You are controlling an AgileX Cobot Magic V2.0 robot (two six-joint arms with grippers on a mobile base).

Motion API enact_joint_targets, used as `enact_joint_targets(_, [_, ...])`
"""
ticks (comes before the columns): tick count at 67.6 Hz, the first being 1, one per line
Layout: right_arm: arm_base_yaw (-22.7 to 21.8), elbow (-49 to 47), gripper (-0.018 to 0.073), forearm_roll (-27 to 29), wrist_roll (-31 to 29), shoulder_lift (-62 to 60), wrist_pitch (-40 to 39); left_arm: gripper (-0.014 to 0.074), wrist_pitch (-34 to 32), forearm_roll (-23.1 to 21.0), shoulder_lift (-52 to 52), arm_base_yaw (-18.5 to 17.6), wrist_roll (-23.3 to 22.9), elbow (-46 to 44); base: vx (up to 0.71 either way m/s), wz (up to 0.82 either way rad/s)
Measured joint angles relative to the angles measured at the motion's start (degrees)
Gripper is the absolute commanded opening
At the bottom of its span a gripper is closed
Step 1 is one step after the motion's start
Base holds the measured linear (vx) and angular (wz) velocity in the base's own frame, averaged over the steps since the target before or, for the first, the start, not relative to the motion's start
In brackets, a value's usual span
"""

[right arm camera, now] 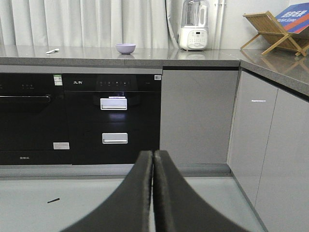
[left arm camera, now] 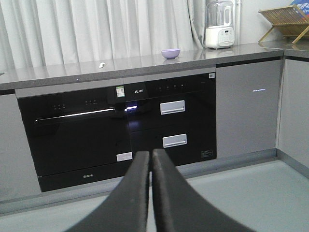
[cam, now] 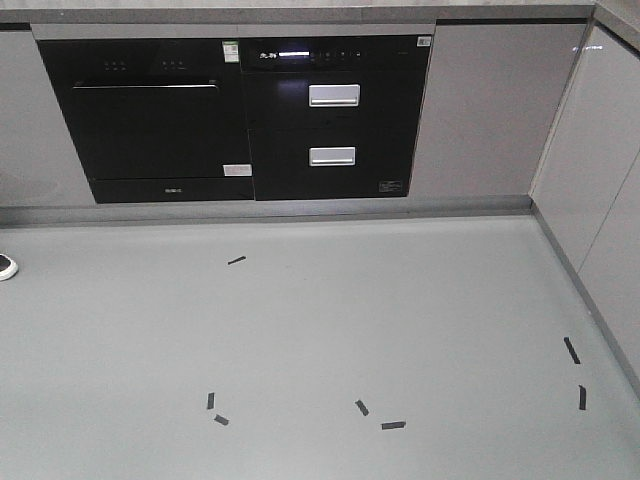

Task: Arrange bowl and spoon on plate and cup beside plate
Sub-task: 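Drive the base toward the counter with both grippers held open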

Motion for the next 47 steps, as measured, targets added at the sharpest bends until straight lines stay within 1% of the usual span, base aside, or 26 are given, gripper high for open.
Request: enact_joint_targets(47, [0.0, 0.0, -0.0004, 0.0, 0.0, 0.0, 0.0, -0.0007, 0.0, 0.0, 0.0, 0.0, 0.0, 0.0, 0.0, 0.0])
